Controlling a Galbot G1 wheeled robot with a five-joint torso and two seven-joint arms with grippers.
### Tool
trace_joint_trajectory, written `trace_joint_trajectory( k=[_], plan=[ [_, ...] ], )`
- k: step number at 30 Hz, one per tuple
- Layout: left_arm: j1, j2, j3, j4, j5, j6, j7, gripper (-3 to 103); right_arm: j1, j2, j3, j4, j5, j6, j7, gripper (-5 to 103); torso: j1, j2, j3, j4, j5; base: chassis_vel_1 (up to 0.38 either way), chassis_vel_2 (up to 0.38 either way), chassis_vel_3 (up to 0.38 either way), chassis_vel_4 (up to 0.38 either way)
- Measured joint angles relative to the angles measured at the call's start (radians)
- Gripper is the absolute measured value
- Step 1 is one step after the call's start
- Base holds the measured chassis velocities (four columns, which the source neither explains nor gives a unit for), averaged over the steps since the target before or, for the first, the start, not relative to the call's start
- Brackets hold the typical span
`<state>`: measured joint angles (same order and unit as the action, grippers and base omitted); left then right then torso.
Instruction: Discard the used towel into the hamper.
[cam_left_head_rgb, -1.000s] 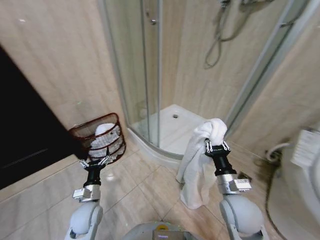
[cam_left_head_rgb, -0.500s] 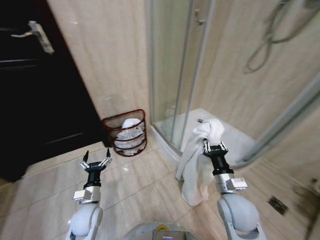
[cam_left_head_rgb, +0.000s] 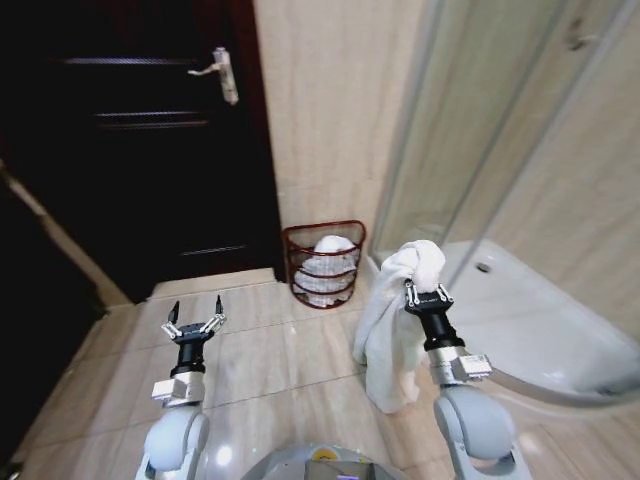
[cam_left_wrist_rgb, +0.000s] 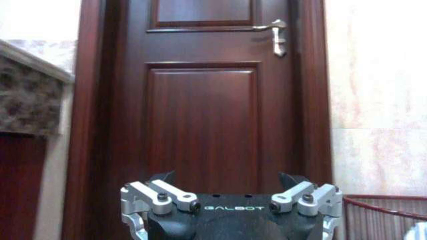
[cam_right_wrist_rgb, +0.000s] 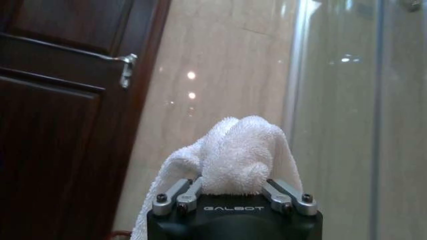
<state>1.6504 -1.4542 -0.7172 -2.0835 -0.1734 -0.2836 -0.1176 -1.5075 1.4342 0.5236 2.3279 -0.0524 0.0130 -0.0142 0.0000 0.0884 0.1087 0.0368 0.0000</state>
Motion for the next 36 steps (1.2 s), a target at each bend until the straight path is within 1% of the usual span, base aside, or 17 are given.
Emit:
trace_joint_trajectory(
  k=[2,4,9,15,22,30,33,35,36],
  plan=[
    [-0.002,0.001,0.000,0.001,0.000,-0.006,0.000,100,0.004,0.000,0.000,-0.005,0.001,0.000,0.001,20,0.000,0.000,0.000,0.0000,0.0000,0.048,0.107,-0.018,-0.005],
    [-0.005,0.002,0.000,0.006,0.001,-0.022,0.000,100,0.007,0.001,0.000,-0.012,0.007,-0.002,0.005,20,0.000,0.000,0.000,-0.0007,-0.0001,-0.004,0.020,-0.007,-0.030],
    [-0.010,0.003,0.002,0.016,-0.001,-0.046,-0.002,100,0.010,0.002,0.000,-0.022,0.038,-0.011,-0.005,20,0.000,0.000,0.000,-0.0005,0.0000,0.000,0.000,0.000,0.000],
    [-0.013,0.004,0.002,0.020,-0.001,-0.046,-0.002,100,0.019,0.007,-0.001,-0.036,0.053,-0.009,-0.009,20,0.000,0.000,0.000,-0.0003,0.0001,0.000,0.000,0.000,0.000],
    [-0.011,-0.001,0.004,0.022,0.004,-0.043,0.000,100,0.013,0.004,0.004,-0.039,0.060,-0.009,-0.035,20,0.000,0.000,0.000,-0.0003,0.0000,-0.033,0.044,0.041,-0.036],
    [-0.008,-0.015,0.004,0.017,0.012,-0.042,0.000,100,0.015,0.003,0.001,-0.055,0.062,0.001,-0.031,20,0.000,0.000,0.000,-0.0003,0.0001,-0.119,0.117,0.121,-0.114],
    [-0.007,-0.024,0.006,0.014,0.019,-0.041,0.001,100,0.019,-0.001,-0.002,-0.056,0.077,0.000,-0.023,20,0.000,0.000,0.000,-0.0003,0.0000,-0.050,0.063,0.082,-0.063],
    [-0.006,-0.035,0.008,0.011,0.025,-0.041,0.002,100,0.030,-0.012,-0.008,-0.055,0.114,-0.008,-0.007,20,0.000,0.000,0.000,-0.0005,0.0001,-0.042,0.031,0.026,-0.055],
    [-0.006,-0.035,0.008,0.011,0.025,-0.041,0.002,100,0.030,-0.012,-0.008,-0.055,0.114,-0.008,-0.007,20,0.000,0.000,0.000,-0.0005,0.0001,-0.033,0.031,0.014,-0.058]
  ],
)
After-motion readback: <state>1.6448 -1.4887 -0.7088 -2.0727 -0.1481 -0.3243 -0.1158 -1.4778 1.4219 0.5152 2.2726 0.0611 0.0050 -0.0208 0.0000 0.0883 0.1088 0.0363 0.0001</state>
